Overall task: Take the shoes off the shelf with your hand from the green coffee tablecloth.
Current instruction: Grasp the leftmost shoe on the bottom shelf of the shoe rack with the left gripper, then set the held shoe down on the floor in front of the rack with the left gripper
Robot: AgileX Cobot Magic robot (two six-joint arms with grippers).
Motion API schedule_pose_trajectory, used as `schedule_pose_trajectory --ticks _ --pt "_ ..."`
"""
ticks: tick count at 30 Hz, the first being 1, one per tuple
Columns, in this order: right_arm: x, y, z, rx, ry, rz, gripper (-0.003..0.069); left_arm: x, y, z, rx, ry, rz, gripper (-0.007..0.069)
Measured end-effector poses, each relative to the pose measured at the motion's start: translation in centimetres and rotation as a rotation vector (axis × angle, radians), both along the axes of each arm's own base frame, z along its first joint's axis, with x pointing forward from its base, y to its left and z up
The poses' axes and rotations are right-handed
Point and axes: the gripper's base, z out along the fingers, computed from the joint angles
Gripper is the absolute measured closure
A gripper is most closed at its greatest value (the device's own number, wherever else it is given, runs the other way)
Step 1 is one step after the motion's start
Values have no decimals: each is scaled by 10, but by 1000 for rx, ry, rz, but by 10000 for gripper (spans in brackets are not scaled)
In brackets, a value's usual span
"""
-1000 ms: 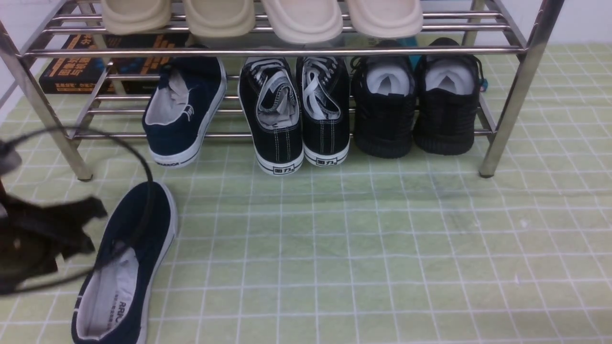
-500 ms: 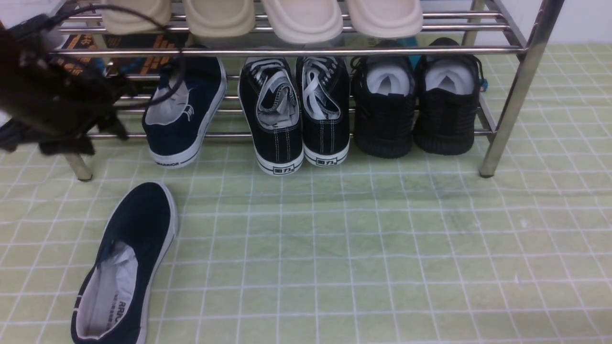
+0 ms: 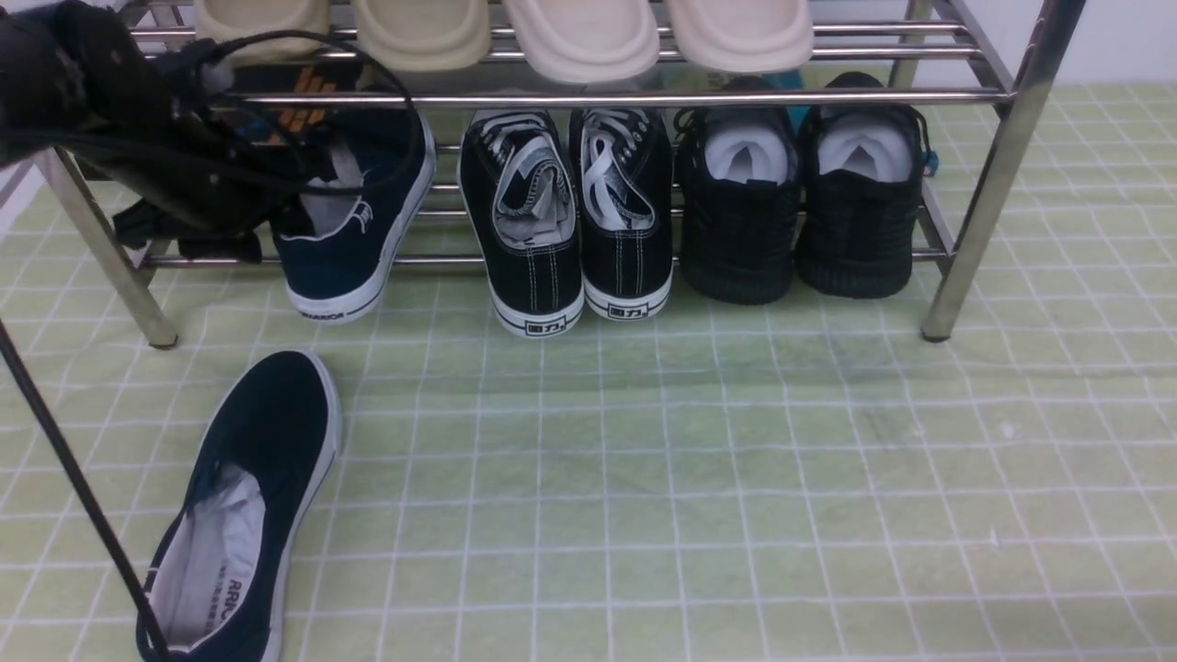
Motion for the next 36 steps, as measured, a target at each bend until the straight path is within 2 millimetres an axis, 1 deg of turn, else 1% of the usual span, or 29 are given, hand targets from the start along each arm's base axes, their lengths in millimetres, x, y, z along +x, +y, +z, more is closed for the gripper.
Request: schedule_pose_trajectory --ticks 4,7,9,10,11,13,17,18,20,22,24,25,27,28,30,33,35,36 --pt "0 0 0 0 0 0 419 4 0 -1 -14 -29 11 275" --pt "0 0 0 0 0 0 419 6 -2 -1 -41 -29 20 410" --pt "0 0 0 0 0 0 419 5 -3 0 -55 -21 22 525" --pt "0 0 0 0 0 0 419 3 -3 2 -57 -13 17 566" --pt "0 0 0 0 0 0 419 1 -4 3 -59 -5 13 587" --pt "0 0 0 0 0 0 419 -3 -4 7 -62 15 4 595" --pt "0 0 0 0 0 0 419 -28 -4 32 -46 97 -27 597" --pt "0 0 0 0 0 0 419 -40 -3 46 -39 124 -24 599" --pt "0 0 0 0 0 0 419 -58 -1 62 -19 177 -17 599" --pt "0 0 0 0 0 0 419 -77 0 76 -6 233 -21 599" --pt "0 0 0 0 0 0 419 -95 -1 84 7 284 -36 599" --pt "0 0 0 0 0 0 419 -104 -5 85 15 306 -51 599" --pt "0 0 0 0 0 0 419 -111 -9 85 24 317 -66 599" --pt "0 0 0 0 0 0 419 -118 -15 83 30 328 -84 599" --pt "0 0 0 0 0 0 419 -136 -37 70 27 355 -126 599" --pt "0 0 0 0 0 0 419 -150 -54 55 7 368 -125 597" --pt "0 0 0 0 0 0 419 -158 -61 45 -8 374 -97 596" --pt "0 0 0 0 0 0 419 -159 -63 44 -10 374 -98 596"
